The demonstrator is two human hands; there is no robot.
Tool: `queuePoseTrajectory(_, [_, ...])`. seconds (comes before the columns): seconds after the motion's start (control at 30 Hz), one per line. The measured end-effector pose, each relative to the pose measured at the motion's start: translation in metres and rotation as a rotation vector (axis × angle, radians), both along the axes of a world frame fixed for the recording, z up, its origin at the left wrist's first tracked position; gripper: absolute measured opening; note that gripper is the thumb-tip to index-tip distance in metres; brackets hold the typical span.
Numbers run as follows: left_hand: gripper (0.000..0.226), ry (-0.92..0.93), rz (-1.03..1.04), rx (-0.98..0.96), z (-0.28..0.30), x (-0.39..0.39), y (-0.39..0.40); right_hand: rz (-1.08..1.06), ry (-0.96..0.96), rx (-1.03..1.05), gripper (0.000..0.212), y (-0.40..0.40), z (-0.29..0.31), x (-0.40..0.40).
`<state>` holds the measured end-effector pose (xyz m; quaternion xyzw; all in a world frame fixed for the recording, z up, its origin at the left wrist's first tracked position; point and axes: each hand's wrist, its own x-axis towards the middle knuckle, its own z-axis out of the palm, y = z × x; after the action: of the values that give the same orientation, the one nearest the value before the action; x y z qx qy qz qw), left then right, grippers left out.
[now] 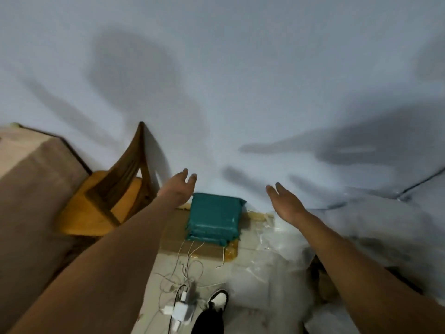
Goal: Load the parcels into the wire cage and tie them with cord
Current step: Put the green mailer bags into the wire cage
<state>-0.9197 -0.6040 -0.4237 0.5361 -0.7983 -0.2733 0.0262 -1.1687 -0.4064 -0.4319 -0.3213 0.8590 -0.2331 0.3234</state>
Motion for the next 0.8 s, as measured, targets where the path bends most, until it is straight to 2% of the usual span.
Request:
queuePoseTrajectory(0.13, [0.068, -0.109, -0.005, 0.153, -0.14, 0.0, -0.065, 0.081, 0.027, 0.115, 0.06, -0.078, -0.133, -0.001])
queuePoseTrajectory(0.2, [0.058, -0.151, -0.046, 0.176, -0.2, -0.013, -0.091, -0.011, -0.084, 0.155, 0.061, -0.113, -0.203, -0.008])
queuePoseTrajectory(0.3, [0.058, -0.042, 0.13, 0.323, -0.279, -0.036, -0.121, -0.077, -0.144, 0.219, 0.074, -0.157, -0.309, -0.017])
queuePoseTrajectory(0.4, [0.066, 0.055, 0.217, 0.424, -0.382, -0.052, -0.168, -0.116, -0.294, 0.238, 0.087, -0.2, -0.409, -0.023])
queuePoseTrajectory(0.43, [0.067, 0.084, 0.24, 0.441, -0.409, -0.055, -0.183, -0.14, -0.345, 0.209, 0.083, -0.211, -0.433, -0.026])
queuePoseTrajectory(0.5, [0.067, 0.112, 0.267, 0.462, -0.468, -0.063, -0.214, -0.179, -0.403, 0.126, 0.059, -0.236, -0.486, -0.029])
queuePoseTrajectory(0.57, [0.07, 0.094, 0.296, 0.494, -0.517, -0.066, -0.237, -0.257, -0.473, 0.035, 0.049, -0.257, -0.537, -0.034])
queuePoseTrajectory(0.63, [0.083, 0.088, 0.292, 0.522, -0.551, -0.063, -0.25, -0.314, -0.537, 0.01, 0.058, -0.271, -0.576, -0.039])
queuePoseTrajectory(0.7, [0.096, 0.035, 0.256, 0.547, -0.594, -0.052, -0.256, -0.4, -0.592, 0.018, 0.084, -0.279, -0.608, -0.043])
queuePoseTrajectory(0.73, [0.096, 0.015, 0.251, 0.571, -0.607, -0.048, -0.255, -0.444, -0.604, 0.028, 0.089, -0.28, -0.617, -0.043])
queuePoseTrajectory(0.8, [0.077, 0.019, 0.294, 0.633, -0.611, -0.046, -0.249, -0.511, -0.644, 0.044, 0.073, -0.277, -0.63, -0.043])
